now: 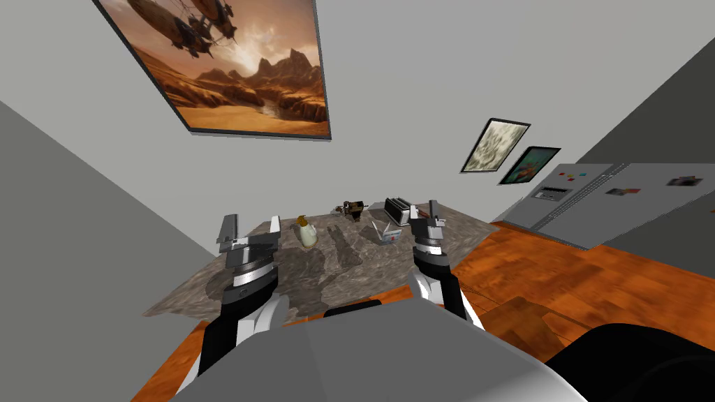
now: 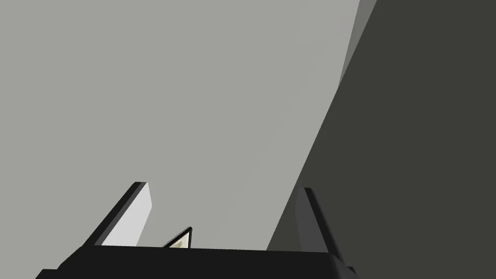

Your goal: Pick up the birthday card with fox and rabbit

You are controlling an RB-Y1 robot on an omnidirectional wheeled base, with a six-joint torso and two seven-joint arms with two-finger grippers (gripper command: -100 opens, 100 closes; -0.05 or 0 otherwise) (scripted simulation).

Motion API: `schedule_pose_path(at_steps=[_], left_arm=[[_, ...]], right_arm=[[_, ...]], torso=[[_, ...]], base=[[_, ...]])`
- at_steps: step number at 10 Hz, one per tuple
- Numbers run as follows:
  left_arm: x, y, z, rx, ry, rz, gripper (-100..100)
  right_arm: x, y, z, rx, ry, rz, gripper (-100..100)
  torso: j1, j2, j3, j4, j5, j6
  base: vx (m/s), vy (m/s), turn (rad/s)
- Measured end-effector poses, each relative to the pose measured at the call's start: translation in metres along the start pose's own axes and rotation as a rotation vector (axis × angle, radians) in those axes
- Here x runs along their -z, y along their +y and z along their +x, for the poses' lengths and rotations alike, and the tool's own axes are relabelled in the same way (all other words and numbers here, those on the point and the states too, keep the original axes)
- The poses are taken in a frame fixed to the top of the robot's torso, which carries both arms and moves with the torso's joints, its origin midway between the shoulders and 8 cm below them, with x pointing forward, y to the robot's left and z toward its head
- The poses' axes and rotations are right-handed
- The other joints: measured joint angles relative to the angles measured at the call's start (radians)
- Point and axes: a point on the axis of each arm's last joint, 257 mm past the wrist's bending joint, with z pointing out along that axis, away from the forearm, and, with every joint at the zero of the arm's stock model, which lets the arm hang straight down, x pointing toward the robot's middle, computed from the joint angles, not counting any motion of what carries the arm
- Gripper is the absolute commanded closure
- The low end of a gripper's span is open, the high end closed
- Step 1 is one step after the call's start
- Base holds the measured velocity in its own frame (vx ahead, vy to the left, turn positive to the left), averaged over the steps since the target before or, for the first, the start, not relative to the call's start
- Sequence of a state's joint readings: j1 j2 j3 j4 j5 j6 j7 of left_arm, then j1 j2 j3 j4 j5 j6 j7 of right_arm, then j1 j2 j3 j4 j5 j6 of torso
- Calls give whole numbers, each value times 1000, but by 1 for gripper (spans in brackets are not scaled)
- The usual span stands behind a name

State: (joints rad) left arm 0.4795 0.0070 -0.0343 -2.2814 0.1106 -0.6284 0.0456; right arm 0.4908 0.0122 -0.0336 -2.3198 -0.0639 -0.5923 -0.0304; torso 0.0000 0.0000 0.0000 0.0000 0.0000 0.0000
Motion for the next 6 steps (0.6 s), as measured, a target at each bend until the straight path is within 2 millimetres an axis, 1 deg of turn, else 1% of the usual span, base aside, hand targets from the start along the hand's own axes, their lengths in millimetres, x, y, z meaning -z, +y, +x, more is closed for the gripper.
schedule_pose_path(at_steps=[4,6], left_arm=[[0,0,0,0,0,0,0],[0,0,0,0,0,0,0]], right_arm=[[3,-10,11,100,109,18,-100],[7,-18,14,170,171,29,-100]], torso=[[3,6,4,1,1,0],[4,7,4,1,1,0]], base=[[-88,53,38],[-107,67,53]])
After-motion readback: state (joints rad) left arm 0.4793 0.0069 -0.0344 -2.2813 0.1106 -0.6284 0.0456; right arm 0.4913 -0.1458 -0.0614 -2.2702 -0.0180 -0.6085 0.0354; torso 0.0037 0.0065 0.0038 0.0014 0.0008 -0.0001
